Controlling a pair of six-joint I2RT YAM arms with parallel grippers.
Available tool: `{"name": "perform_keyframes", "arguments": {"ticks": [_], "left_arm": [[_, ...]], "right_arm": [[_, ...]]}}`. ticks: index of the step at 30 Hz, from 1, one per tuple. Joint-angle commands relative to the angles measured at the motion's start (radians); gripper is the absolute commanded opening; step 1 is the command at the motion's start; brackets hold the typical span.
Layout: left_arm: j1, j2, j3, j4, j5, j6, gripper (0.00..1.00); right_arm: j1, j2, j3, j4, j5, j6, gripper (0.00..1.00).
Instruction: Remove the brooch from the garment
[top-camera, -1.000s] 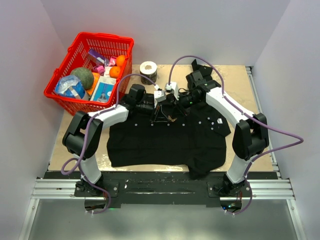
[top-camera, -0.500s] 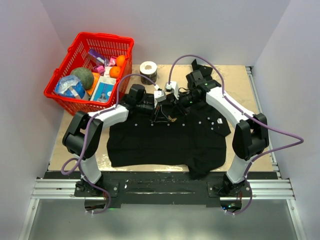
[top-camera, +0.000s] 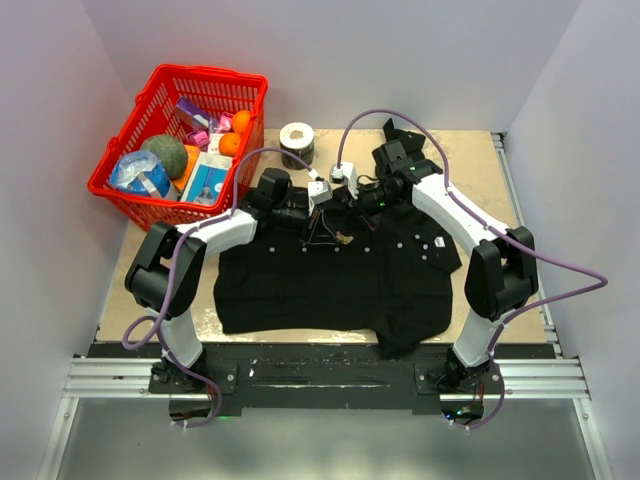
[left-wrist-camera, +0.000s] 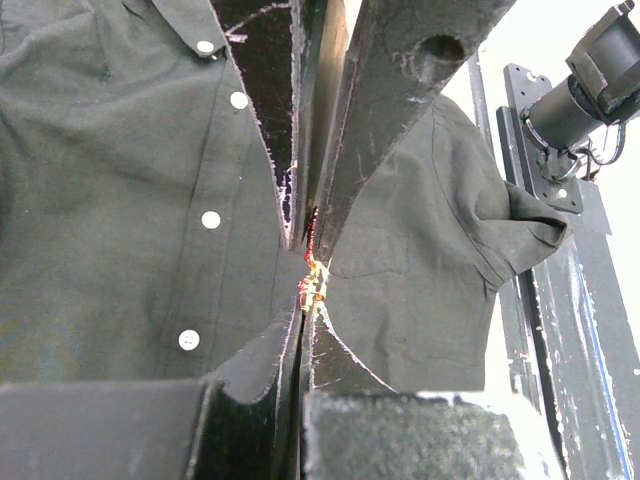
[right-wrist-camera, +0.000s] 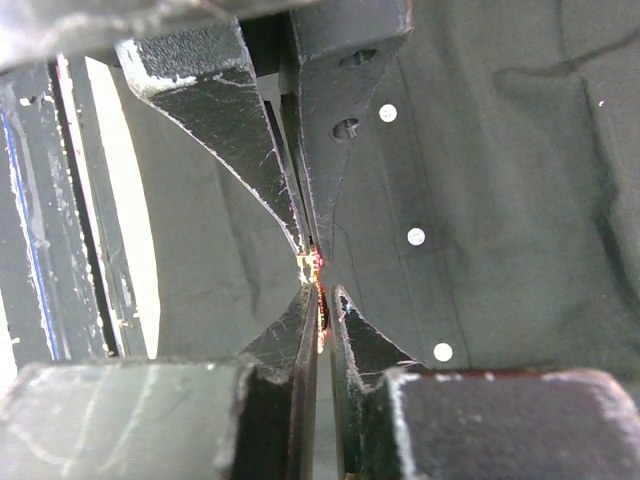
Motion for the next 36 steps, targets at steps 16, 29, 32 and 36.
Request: {"name": "perform_keyframes", "arguments": {"ticks": [16,29,32,36], "left_arm": [[0.031,0.005,0.03,0.021,-0.052,-0.023,0.68],[0.049,0.149,0.114,-0.188,-0.248,0.127,0.61],[0.055,0.174,0.123,-0.203,-0.329,0.143,0.61],[0.074,0.221,0.166,-0.212,-0.392,0.152,0.61]], "right_arm": [[-0.017,-0.209,-0.098,0.089,0.323,0.058,0.0],[-0.241,-0.474,-0.452,0.45,1.044,0.065,0.0],[-0.262,-0.502,-0.509,0.495,1.121,0.022,0.0],[-0.275,-0.57,-0.598,0.559,1.207,-0.101,0.0]]}}
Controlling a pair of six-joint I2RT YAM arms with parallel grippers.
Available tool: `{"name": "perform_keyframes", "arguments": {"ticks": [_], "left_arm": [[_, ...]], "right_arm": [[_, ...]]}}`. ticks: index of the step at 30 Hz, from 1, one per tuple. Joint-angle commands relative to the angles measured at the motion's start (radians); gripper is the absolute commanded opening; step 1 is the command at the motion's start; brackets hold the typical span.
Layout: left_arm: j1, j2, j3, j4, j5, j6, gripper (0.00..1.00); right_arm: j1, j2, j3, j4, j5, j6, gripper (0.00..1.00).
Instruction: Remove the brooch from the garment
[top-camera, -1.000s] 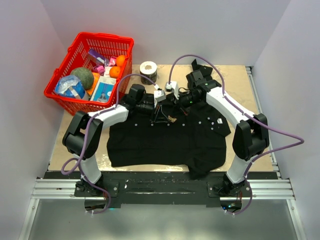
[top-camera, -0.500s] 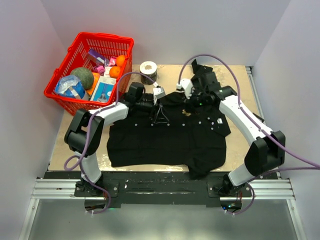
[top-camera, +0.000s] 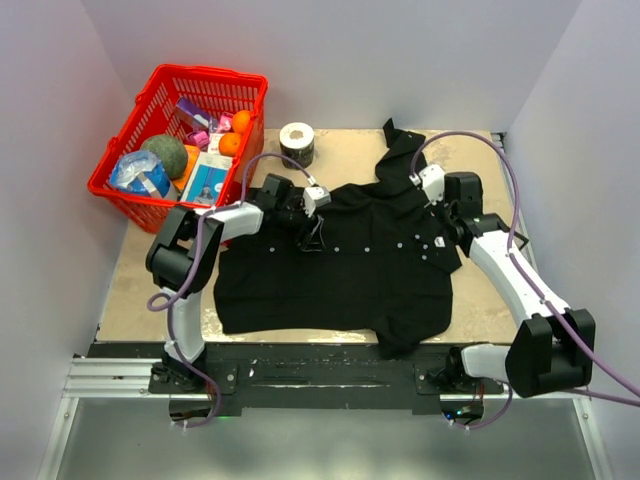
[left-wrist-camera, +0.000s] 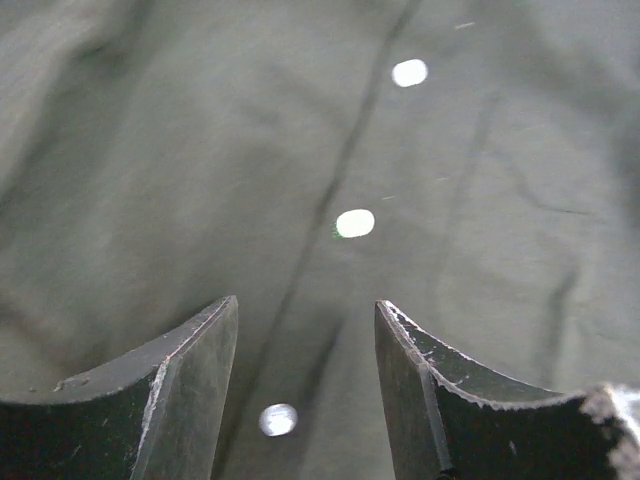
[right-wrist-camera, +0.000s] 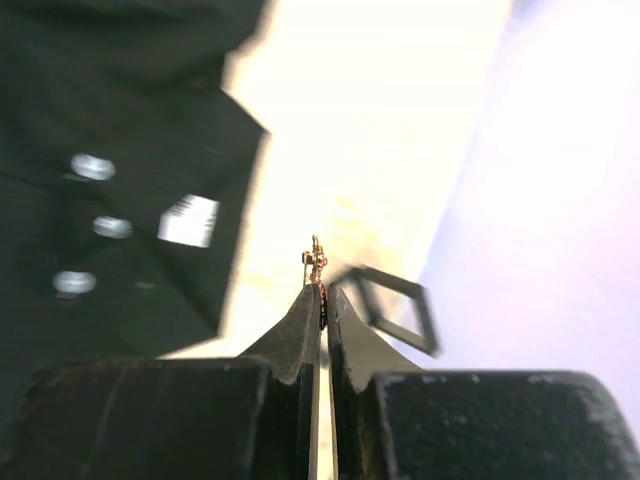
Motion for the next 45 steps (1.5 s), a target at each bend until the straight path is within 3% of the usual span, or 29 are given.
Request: {"name": "perform_keyframes", "arguments": {"ticks": [1,7,12,16,21,24,31,37,45], "left_arm": [[0.033,0.055,0.115,-0.037,-0.111,0.04,0.61],[0.105,0.291,0.376,-0.169,-0.03,-0.034,0.6],[0.107,0.298,0.427,-0.089,-0.01,-0.006,0.59],[0.105,0.195,0.349,-0.045,0.096,0.018,0.59],[0.105,0.011,0.115,0.075,0.156,0.029,0.59],[0.104,-0.064,0.05,0.135,0.177,0.003,0.6],[0.098,-0.075,0.042,0.23,0.19,-0.106,0.6],[0.09,-0.06,0.067,0.235,0.19,-0.112,0.6],[0.082,-0.051,0.067,0.233,0.179,-0.124,0.6]], "right_arm": [[-0.012,-0.09,-0.105,0.177,0.179,-0.138,0.0],[-0.057,-0.167,-0.184,0.191,0.151,-0.187,0.0],[-0.166,-0.193,-0.184,0.124,-0.008,-0.185,0.0],[-0.215,-0.182,-0.173,0.044,-0.177,-0.181,0.0],[-0.235,-0.132,-0.153,0.021,-0.243,-0.161,0.0],[-0.258,-0.092,-0.167,0.059,-0.232,-0.162,0.0],[-0.319,0.0,-0.145,0.071,-0.255,-0.277,0.0],[-0.376,0.128,-0.07,0.074,-0.225,-0.342,0.0],[-0.425,0.183,-0.032,0.103,-0.179,-0.397,0.0]]}}
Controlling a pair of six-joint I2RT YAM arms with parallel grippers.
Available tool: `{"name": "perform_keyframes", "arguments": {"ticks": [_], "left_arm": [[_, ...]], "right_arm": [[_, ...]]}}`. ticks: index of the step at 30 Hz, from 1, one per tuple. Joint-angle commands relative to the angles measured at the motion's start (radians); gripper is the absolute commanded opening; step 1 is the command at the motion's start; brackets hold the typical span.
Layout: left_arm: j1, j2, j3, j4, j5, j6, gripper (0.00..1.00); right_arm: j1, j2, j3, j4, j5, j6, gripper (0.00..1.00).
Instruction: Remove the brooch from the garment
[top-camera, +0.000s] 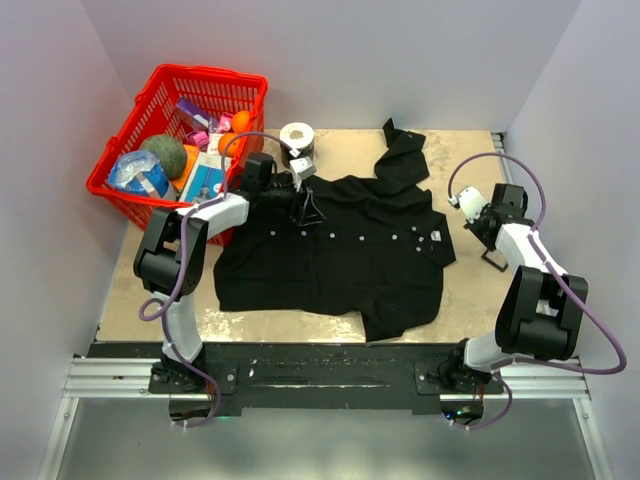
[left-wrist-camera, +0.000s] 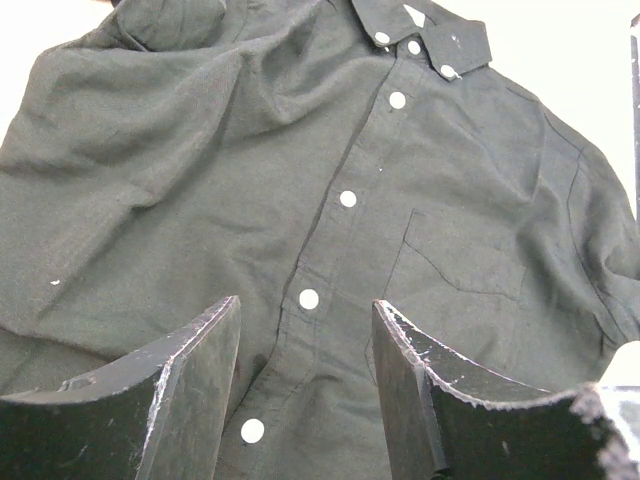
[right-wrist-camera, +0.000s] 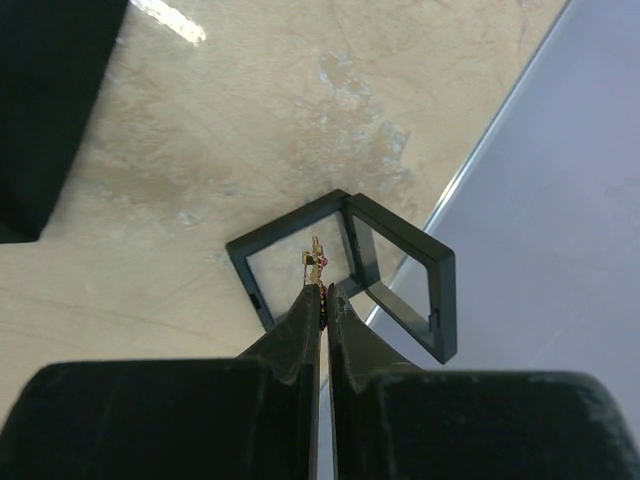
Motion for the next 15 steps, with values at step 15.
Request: {"name": "perform_keyframes", "arguments": {"ticks": [15], "left_arm": [[-0.01,0.017,0.017,0.058,0.022,-0.054,0.6]], "right_arm": [[-0.036,0.033,0.02,0.053,0.1,-0.15,0.0]]}}
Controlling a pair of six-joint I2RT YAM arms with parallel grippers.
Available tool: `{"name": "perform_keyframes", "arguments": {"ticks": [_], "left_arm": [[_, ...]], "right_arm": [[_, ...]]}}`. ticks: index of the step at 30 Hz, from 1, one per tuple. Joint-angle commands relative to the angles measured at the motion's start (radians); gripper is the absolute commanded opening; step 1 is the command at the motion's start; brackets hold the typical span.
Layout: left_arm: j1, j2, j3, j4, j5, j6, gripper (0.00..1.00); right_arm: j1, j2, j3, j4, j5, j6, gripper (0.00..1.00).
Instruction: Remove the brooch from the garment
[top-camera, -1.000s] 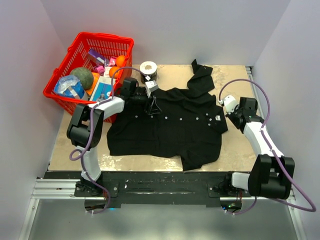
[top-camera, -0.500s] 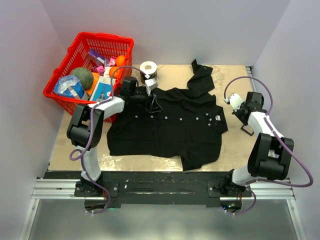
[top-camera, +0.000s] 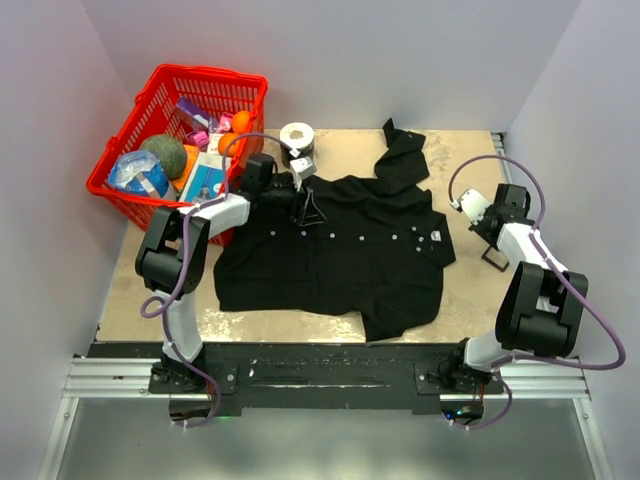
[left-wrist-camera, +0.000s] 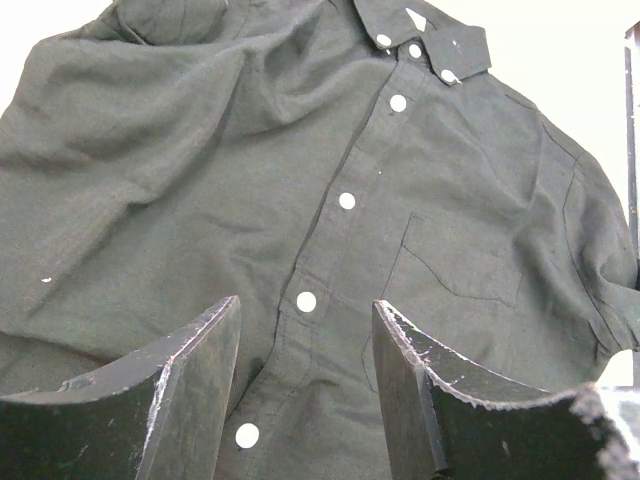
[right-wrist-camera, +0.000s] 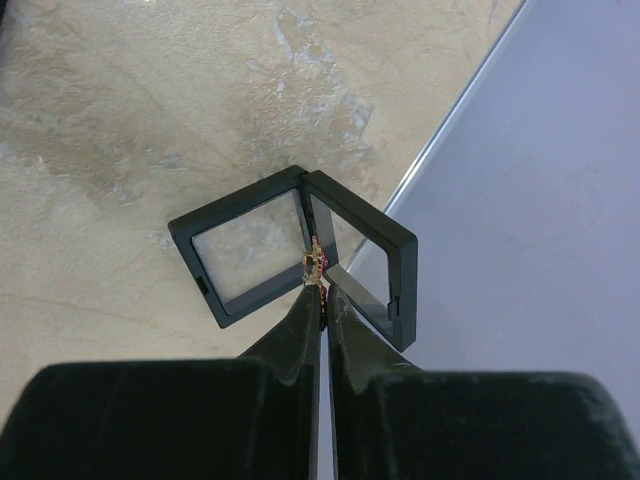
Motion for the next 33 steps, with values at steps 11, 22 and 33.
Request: {"name": "perform_keyframes", "arguments": {"ticks": [11,22,33], "left_arm": [[-0.017,0.009,0.028,0.02,0.015,-0.001,0.6],[-0.018,0.009,0.017,0.015,0.006,-0.006,0.6],[-0.021,0.019,0.018,0.021,0.008,-0.012,0.6]], "right_arm": [[-0.015,0.049,0.026,0.015,0.027,-0.068,0.0],[-0.016,0.099,0.023,0.046,0.067,-0.065,0.0],[-0.016,0.121,0.037,0.035,0.084,-0.039,0.0]]}}
